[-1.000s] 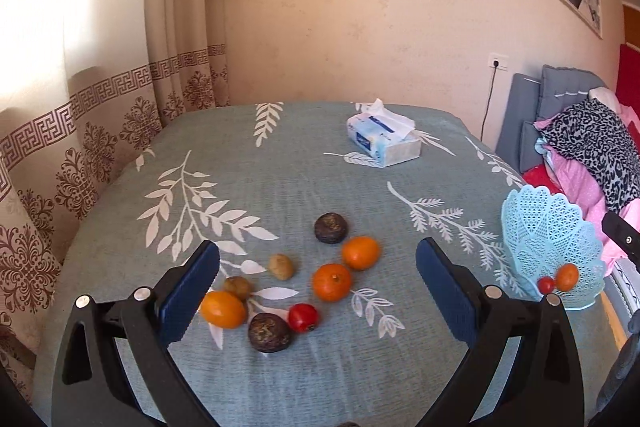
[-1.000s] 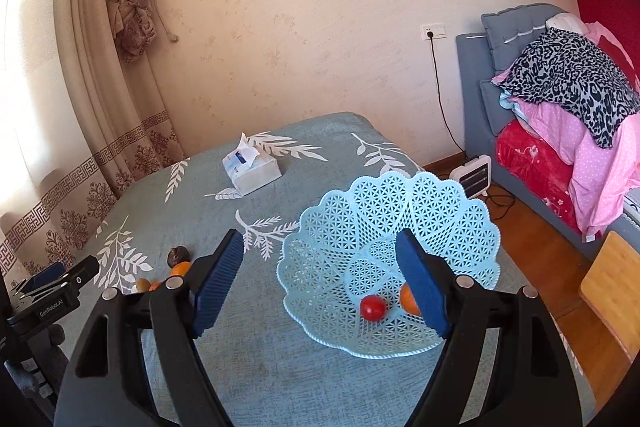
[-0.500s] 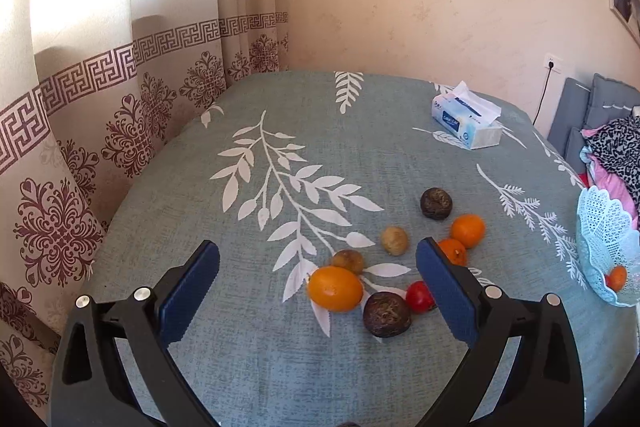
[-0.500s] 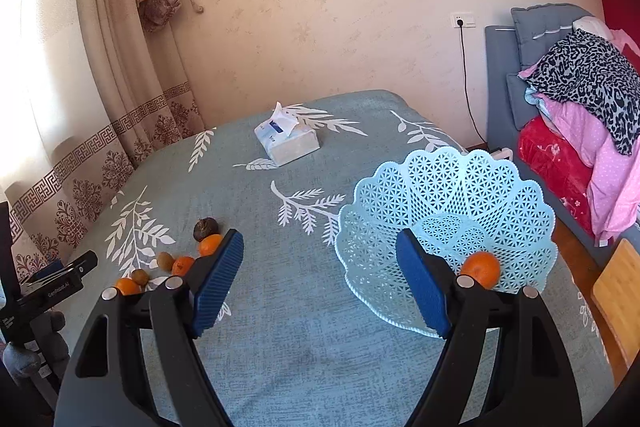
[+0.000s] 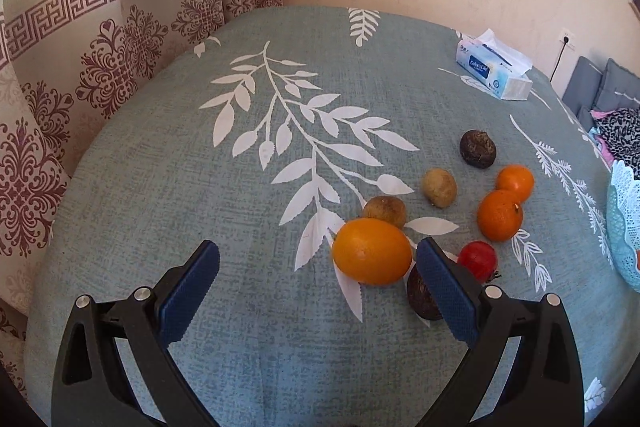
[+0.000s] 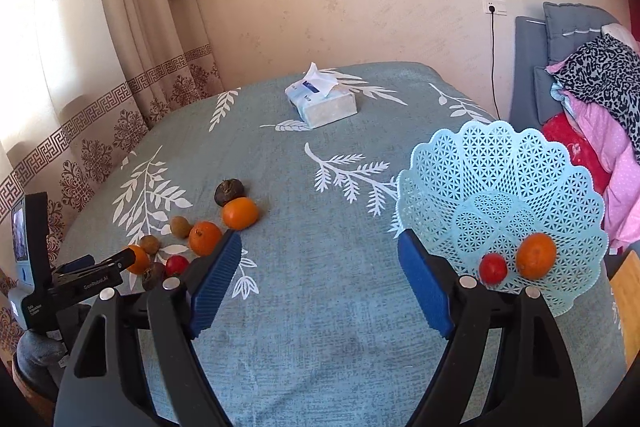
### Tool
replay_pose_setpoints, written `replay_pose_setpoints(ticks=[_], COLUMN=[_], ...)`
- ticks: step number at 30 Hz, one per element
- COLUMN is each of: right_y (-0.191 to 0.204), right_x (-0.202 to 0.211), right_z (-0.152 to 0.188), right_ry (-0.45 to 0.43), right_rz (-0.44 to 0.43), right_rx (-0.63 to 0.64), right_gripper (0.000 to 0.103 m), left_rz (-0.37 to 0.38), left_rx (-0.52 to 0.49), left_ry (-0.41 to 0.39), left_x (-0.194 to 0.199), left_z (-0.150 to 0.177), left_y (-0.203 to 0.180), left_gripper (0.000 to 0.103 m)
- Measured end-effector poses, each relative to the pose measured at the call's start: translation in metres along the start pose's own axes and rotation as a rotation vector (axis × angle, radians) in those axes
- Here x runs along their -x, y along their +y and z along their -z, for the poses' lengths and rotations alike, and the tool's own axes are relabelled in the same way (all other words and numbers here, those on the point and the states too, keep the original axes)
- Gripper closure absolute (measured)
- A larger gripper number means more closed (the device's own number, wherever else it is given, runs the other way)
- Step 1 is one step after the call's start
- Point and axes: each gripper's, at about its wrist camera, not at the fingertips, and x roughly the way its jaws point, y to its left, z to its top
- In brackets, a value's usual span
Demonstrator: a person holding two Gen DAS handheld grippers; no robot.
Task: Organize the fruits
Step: 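Move both open tools back over the fruit on the table, then grasp the large oval orange with the left tool while the right tool grasps a mandarin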
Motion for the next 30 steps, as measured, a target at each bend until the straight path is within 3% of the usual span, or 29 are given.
replay_pose_setpoints(ticks=[4, 6, 16, 30], right_y=[0.007, 0.011, 0.037, 0.046], right_x=[-0.01, -0.015, -0.047, -0.126], right_z=[0.001, 0.0, -0.008, -0.031], right_ry=[0.021, 0.032, 0.076, 0.238], right_rz=[-0.011, -0.018, -0.057, -0.136], right_rx=[0.013, 0.02, 0.08, -0.031], right_gripper=[0.021, 0.021, 0.021, 0.021], left_rz=[0.029, 0.057, 0.175, 0.108], left_rx=[0.021, 0.032, -0.004, 0.004], left_ry=[0.028, 0.036, 0.051, -0.009], left_x=[-0.01, -0.012, -0.015, -0.009], left_z=[-0.003, -0.004, 0.0, 0.004], left_y=[0.003, 0.003, -0.01, -0.009], left_gripper=[0.006, 0.012, 0.058, 0.058])
